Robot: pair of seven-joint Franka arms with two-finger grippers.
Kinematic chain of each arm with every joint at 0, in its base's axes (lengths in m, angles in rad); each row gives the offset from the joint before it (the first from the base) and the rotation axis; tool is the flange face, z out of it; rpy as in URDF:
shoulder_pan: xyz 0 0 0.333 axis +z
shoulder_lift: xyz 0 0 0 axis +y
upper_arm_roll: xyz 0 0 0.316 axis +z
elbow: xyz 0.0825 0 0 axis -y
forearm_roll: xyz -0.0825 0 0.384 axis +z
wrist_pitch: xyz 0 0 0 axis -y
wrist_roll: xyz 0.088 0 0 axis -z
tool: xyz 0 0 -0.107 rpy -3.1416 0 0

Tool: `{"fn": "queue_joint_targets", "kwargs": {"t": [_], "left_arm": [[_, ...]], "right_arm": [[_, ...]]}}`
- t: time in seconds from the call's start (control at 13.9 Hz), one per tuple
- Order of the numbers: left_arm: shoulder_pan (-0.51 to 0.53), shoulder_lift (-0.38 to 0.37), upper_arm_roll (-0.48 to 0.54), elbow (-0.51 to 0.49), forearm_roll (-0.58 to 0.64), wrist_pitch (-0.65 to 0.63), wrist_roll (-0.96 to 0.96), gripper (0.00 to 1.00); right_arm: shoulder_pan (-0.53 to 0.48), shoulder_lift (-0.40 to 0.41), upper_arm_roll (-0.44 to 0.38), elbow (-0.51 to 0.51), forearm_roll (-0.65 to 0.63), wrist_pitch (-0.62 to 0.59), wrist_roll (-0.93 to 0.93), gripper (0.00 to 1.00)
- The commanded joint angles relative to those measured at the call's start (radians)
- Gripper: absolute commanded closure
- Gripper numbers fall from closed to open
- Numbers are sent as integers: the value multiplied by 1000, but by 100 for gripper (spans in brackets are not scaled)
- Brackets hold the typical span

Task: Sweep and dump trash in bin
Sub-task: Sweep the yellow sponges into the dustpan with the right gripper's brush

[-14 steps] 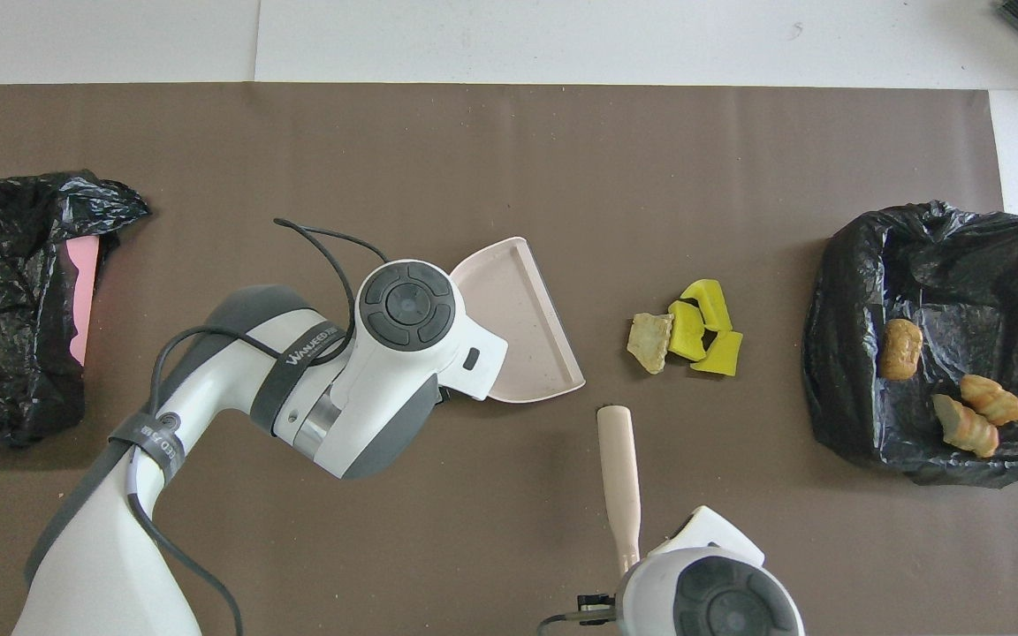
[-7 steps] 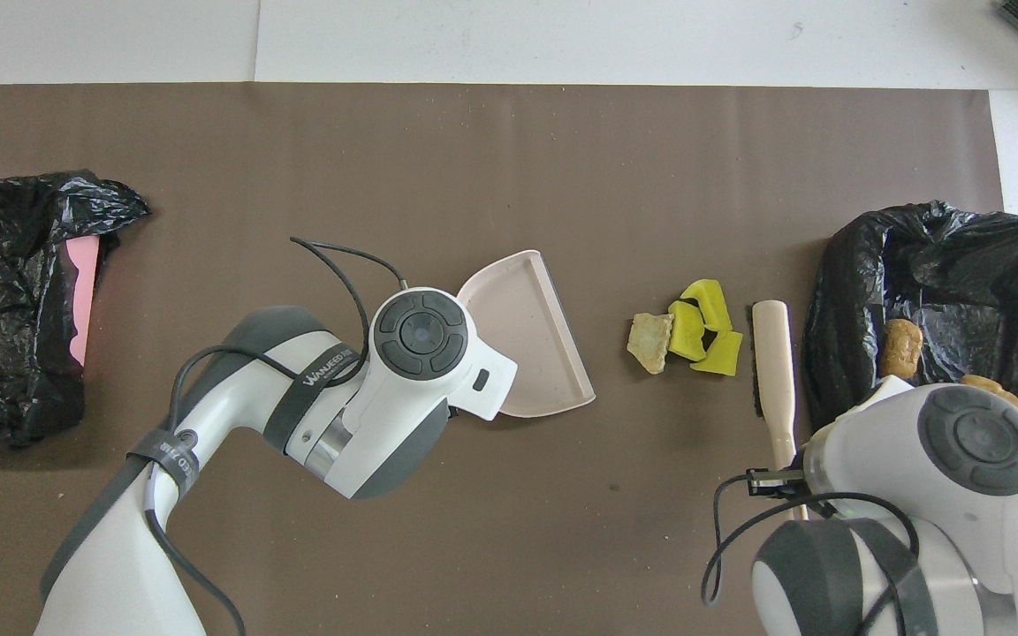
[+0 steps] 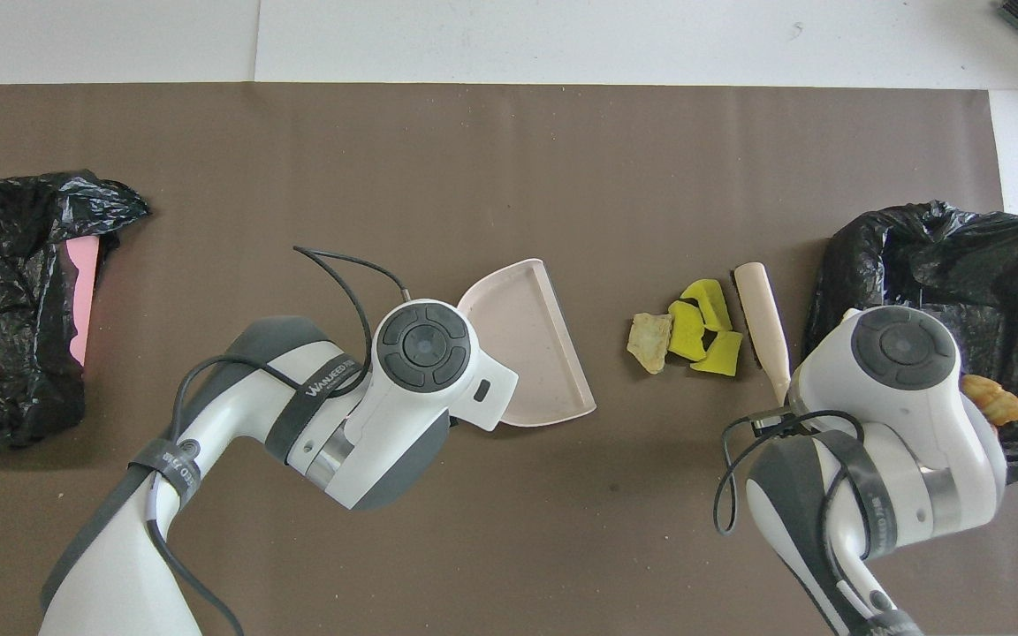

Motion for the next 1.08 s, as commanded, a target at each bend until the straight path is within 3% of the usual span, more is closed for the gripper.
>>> {"fn": "queue_joint_targets", "kwargs": {"t": [0.0, 0.14, 0.79, 1.01], "left_arm": [[-16, -39, 12, -57, 19, 24, 8, 100], [-16, -39, 12, -57, 19, 25, 8, 100], [-7, -37, 11, -58, 19, 29, 8, 100], [-4, -37, 11, -63, 19, 41, 11, 100]], "right_arm": [[7, 44, 14, 20, -6, -4, -1, 100], [38, 60, 15, 17, 25, -9, -2, 100], [217, 86, 15, 32, 478, 48, -12, 100], [245, 112, 15, 85, 606, 34, -12, 100]]}}
